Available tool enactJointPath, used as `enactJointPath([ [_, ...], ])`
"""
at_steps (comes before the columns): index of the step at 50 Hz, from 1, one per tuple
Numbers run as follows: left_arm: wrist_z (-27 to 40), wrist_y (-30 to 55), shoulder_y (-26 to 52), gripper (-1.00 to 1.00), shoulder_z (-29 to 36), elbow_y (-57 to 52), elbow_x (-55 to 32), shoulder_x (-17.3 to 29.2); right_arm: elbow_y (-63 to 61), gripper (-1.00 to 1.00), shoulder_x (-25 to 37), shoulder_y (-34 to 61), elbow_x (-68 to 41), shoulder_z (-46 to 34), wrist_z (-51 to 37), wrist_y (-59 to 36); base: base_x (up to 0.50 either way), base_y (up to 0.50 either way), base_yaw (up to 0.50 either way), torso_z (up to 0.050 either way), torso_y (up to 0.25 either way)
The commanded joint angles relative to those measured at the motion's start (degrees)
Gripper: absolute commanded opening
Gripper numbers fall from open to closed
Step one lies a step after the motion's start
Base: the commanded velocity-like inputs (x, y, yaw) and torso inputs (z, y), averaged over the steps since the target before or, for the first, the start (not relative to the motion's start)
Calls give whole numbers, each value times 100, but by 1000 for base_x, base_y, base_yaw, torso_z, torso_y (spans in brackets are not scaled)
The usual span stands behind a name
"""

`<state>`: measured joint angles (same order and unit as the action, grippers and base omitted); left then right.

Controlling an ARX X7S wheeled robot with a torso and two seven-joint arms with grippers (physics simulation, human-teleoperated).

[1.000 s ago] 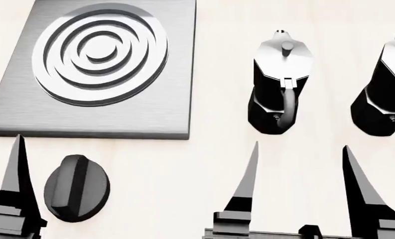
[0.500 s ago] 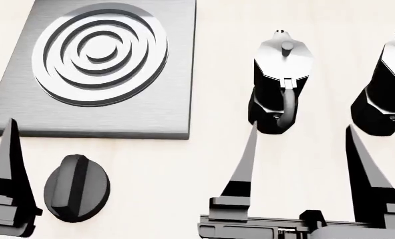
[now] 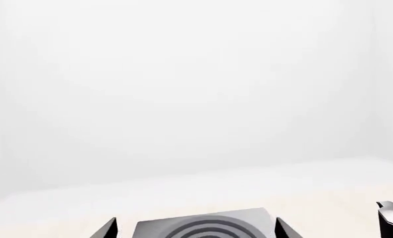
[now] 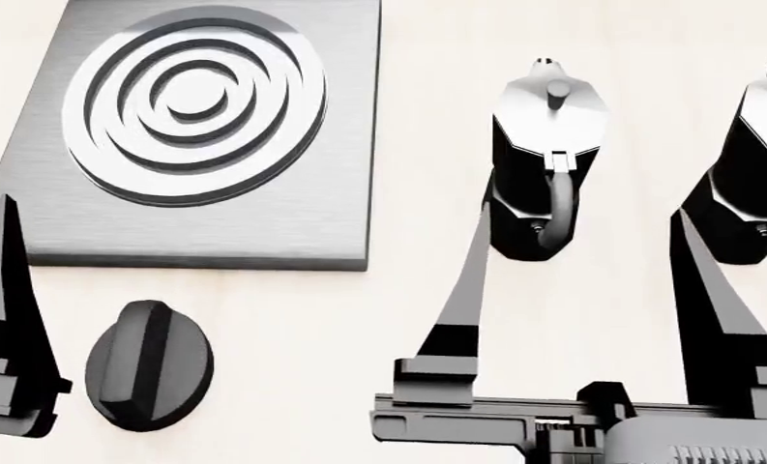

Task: Turn off the stove.

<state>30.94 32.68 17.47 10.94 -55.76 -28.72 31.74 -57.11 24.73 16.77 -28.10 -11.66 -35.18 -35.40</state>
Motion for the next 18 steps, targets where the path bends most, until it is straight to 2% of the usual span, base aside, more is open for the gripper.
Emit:
enactJointPath([
  [1, 136, 236, 291, 100, -19, -177, -201, 33, -128, 100, 29, 311, -282, 36, -172, -234, 0, 0, 0, 0, 0],
  [11, 325, 444, 568, 100, -41, -348, -491, 119, -158, 100, 62, 492, -418, -4, -286, -286, 0, 0, 0, 0, 0],
  [18, 674, 373, 817, 100, 115, -406, -819, 380, -213, 100, 93, 675, -623, -2, -450, -365, 0, 0, 0, 0, 0],
])
